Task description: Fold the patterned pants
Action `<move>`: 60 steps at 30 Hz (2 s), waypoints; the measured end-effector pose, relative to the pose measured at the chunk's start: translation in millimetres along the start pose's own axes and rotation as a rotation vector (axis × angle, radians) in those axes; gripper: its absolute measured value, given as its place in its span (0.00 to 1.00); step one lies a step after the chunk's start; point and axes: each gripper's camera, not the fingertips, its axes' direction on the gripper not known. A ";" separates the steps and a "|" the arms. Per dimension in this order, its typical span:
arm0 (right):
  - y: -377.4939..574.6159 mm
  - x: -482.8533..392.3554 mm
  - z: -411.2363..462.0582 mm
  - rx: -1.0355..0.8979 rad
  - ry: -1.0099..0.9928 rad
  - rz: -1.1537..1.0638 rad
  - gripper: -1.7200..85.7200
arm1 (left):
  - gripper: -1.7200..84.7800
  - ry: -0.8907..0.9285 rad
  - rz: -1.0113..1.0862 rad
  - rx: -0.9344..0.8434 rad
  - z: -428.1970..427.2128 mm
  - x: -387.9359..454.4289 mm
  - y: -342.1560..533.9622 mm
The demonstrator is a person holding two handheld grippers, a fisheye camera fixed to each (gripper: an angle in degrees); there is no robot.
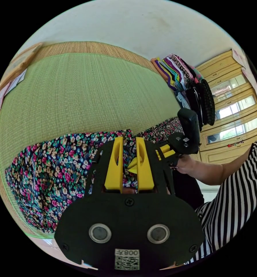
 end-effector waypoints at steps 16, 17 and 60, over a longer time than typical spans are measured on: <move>8.3 -37.3 -11.3 0.032 0.049 -0.019 0.05 | 0.03 -0.030 0.069 0.048 -52.9 2.2 50.7; 9.2 -40.4 -13.0 0.029 0.051 -0.025 0.05 | 0.03 -0.030 0.071 0.046 -54.3 2.8 53.5; -14.7 -121.1 -84.8 0.100 0.469 -0.306 0.02 | 0.02 0.005 -0.019 -0.028 -56.4 -25.4 52.4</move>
